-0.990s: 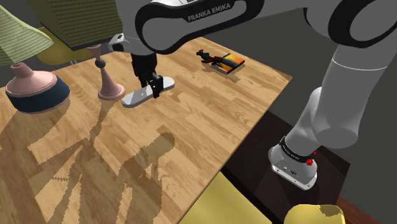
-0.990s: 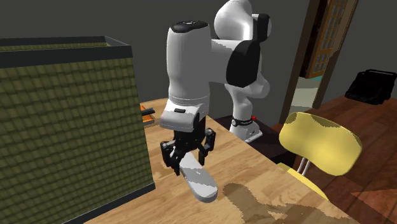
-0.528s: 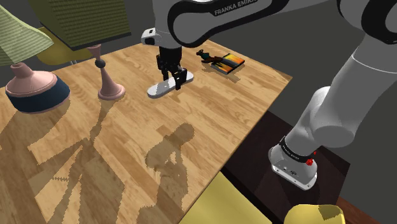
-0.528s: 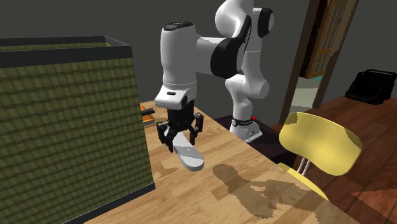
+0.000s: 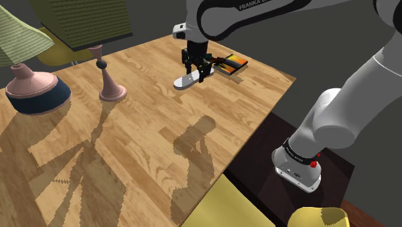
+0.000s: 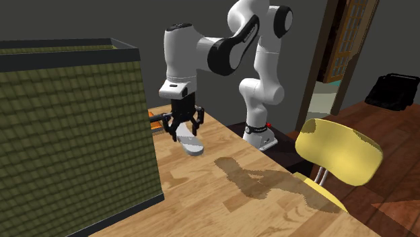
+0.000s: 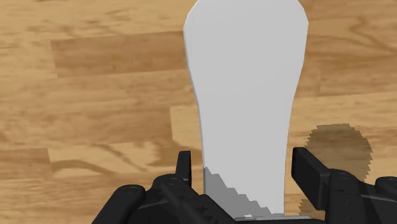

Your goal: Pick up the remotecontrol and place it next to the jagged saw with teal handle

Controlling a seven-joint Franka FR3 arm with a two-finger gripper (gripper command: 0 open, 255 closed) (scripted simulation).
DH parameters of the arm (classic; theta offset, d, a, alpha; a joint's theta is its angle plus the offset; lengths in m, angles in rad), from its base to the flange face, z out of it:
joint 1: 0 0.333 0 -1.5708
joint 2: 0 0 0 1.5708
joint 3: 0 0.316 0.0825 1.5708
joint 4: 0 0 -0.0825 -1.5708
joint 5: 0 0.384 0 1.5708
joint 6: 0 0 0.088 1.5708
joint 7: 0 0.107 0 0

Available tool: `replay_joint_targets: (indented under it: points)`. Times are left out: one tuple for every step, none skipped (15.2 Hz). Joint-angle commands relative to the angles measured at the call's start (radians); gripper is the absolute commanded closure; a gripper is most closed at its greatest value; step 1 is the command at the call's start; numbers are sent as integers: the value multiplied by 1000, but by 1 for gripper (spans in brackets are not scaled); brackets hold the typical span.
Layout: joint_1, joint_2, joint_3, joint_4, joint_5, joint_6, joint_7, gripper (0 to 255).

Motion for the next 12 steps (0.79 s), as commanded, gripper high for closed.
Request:
replay_joint_targets:
  points:
    - [-22, -38, -28, -46, 3, 9, -52, 255]
    - [-32, -54, -41, -64, 2, 11, -76, 255]
    - [-42, -70, -55, -80, 2, 12, -99, 255]
    - [-52, -84, -70, -96, 0, 14, -123, 255]
    - [-62, -97, -84, -110, -2, 15, -147, 255]
    - [-73, -110, -99, -123, -4, 15, -171, 255]
    - [-83, -122, -114, -135, -7, 16, -195, 255]
    - [-93, -132, -129, -146, -10, 17, -218, 255]
    - [-104, -142, -145, -156, -14, 17, -242, 255]
    - [-115, -151, -160, -165, -18, 17, -266, 255]
    - [-126, -159, -176, -172, -23, 17, -290, 255]
    - [-136, -165, -192, -179, -27, 17, -315, 255]
